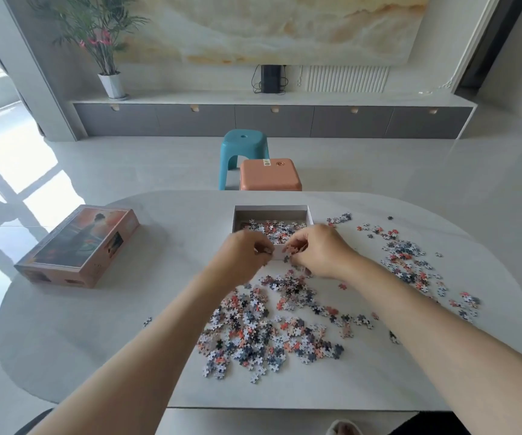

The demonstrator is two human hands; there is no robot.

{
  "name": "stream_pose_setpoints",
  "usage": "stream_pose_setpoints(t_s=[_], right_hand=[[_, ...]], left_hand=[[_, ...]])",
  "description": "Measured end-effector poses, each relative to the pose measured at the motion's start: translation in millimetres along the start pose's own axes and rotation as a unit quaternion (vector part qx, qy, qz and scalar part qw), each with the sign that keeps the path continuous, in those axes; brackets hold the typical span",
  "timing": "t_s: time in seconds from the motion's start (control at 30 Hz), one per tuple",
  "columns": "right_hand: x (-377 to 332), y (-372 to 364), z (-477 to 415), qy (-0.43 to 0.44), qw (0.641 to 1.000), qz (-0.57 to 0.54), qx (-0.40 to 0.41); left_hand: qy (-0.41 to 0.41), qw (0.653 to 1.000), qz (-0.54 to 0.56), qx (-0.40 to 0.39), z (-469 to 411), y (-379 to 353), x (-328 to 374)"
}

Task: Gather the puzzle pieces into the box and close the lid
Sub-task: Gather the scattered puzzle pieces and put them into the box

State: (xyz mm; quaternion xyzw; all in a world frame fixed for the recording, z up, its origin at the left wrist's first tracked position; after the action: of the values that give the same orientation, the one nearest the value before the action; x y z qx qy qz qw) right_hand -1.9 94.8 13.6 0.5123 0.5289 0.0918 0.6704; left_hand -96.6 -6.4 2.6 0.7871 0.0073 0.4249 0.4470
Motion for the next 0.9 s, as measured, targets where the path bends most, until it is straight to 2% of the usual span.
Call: stream_pose_setpoints(t_s=[0.23,0.37,0.47,0.6,0.73,0.83,0.9], right_hand=[[-21,35,-53,0.009,0.995,-0.001,0.104],[-19,8,-60,0.028,0.997,0.074,0.005],[-18,8,-59,0.035,0.997,0.065,0.021],[-39,10,-44,0.105,0.991,0.012,0.082],[-61,-9,-17,0.159,0.985,-0.02,0.058],[-60,-26,-7,0.143,0.989,-0.003,0.023],[-58,-41,3,0.124,0.991,0.028,-0.034]], left_hand=[[0.033,0.996,-0.026,0.078,-56,30,8],[0.027,0.996,-0.058,0.064,-62,26,4],[0.004,0.994,-0.055,0.099,-55,33,2],[-0.014,0.992,-0.02,0.127,-40,43,-4],[-0.046,0.997,-0.012,0.057,-27,31,-2],[-0.057,0.995,-0.009,0.084,-15,45,-5],[-0.066,0.992,-0.041,0.099,3,58,-9]])
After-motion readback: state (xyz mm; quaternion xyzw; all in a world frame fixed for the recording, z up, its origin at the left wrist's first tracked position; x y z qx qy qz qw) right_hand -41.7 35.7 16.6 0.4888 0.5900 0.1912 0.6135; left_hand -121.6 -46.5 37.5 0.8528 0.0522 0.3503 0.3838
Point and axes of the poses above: each hand's wrist, its own z-axis away from the middle knuckle, its own y-axis out of the back of the hand, x = y × z, the point moved 10 cm from there along -z, towards the middle knuckle, and after that the axes turned 11 degrees about x, right-handed, at the moved point
